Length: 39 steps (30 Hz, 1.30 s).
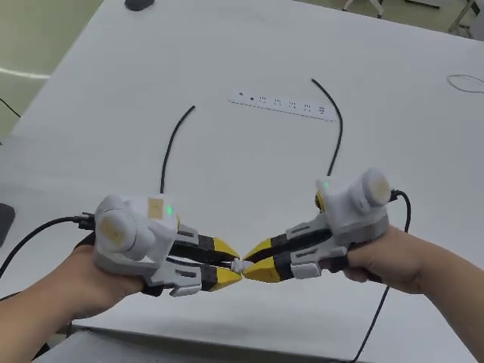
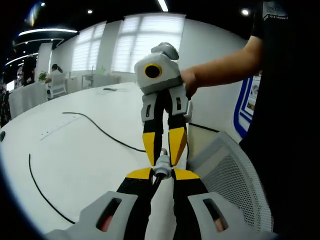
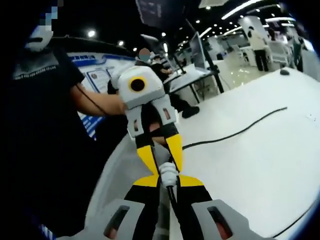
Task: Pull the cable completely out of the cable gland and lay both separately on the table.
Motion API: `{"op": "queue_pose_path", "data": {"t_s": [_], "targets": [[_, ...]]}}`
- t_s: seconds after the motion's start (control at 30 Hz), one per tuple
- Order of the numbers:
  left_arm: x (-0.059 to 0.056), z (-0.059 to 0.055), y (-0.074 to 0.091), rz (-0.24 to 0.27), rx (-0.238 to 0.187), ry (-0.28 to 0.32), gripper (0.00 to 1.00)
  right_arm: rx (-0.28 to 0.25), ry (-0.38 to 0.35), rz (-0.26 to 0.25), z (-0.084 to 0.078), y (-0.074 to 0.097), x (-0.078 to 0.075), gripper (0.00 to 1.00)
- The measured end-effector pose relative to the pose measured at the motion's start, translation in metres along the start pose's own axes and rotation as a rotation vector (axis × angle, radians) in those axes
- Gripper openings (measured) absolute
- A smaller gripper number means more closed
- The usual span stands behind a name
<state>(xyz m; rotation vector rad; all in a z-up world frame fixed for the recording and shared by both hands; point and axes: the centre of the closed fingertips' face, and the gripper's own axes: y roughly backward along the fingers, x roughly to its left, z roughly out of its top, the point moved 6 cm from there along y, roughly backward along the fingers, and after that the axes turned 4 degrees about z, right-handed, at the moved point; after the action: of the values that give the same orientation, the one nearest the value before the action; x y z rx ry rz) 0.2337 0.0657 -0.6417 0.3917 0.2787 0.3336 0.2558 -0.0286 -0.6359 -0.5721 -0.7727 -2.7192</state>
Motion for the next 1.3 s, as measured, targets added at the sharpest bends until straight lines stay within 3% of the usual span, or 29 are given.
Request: {"op": "queue_pose_path", "data": {"t_s": [0.2, 0.27, 0.3, 0.4, 0.53, 0.67, 0.87, 1.0, 1.07, 1.1, 1.13, 1.2, 1.27, 1.3], "targets": [[0.002, -0.004, 0.002, -0.011, -0.004, 0.066, 0.15, 0.107, 0.267, -0.142, 0.004, -0.007, 0.011, 0.07], [0.004, -0.005, 0.006, -0.018, -0.017, 0.114, 0.15, 0.156, 0.415, -0.24, 0.007, -0.012, 0.016, 0.07], [0.004, -0.008, 0.007, -0.024, 0.002, 0.142, 0.15, 0.173, 0.437, -0.269, 0.006, -0.015, 0.018, 0.07], [0.004, -0.011, 0.006, -0.043, 0.016, 0.116, 0.15, 0.284, 0.577, -0.362, 0.001, -0.023, 0.028, 0.07], [0.002, -0.012, 0.009, -0.064, 0.005, 0.148, 0.15, 0.303, 0.653, -0.432, 0.003, -0.026, 0.034, 0.07], [0.0, -0.009, 0.011, -0.076, -0.01, 0.16, 0.15, 0.299, 0.656, -0.457, 0.005, -0.025, 0.038, 0.07], [-0.003, -0.005, 0.011, -0.08, -0.04, 0.1, 0.15, 0.248, 0.566, -0.487, 0.007, -0.019, 0.039, 0.08], [-0.006, -0.008, 0.011, -0.07, -0.025, 0.068, 0.15, 0.182, 0.417, -0.46, 0.003, -0.014, 0.038, 0.13], [-0.006, -0.008, 0.012, -0.064, -0.031, 0.056, 0.15, 0.108, 0.284, -0.441, 0.003, -0.009, 0.037, 0.22], [-0.006, -0.008, 0.013, -0.061, -0.033, 0.054, 0.15, 0.052, 0.187, -0.408, 0.002, -0.006, 0.035, 0.28], [-0.005, -0.007, 0.013, -0.056, -0.043, 0.04, 0.15, 0.012, 0.142, -0.374, 0.002, -0.003, 0.034, 0.33], [-0.005, -0.006, 0.014, -0.05, -0.045, 0.013, 0.15, -0.051, -0.004, -0.272, -0.002, 0.003, 0.032, 0.27], [-0.006, -0.004, 0.013, -0.047, -0.038, -0.038, 0.15, -0.101, -0.089, -0.24, -0.002, 0.01, 0.024, 0.23], [-0.007, -0.003, 0.013, -0.046, -0.04, -0.064, 0.15, -0.133, -0.161, -0.184, -0.002, 0.011, 0.023, 0.24]]}}
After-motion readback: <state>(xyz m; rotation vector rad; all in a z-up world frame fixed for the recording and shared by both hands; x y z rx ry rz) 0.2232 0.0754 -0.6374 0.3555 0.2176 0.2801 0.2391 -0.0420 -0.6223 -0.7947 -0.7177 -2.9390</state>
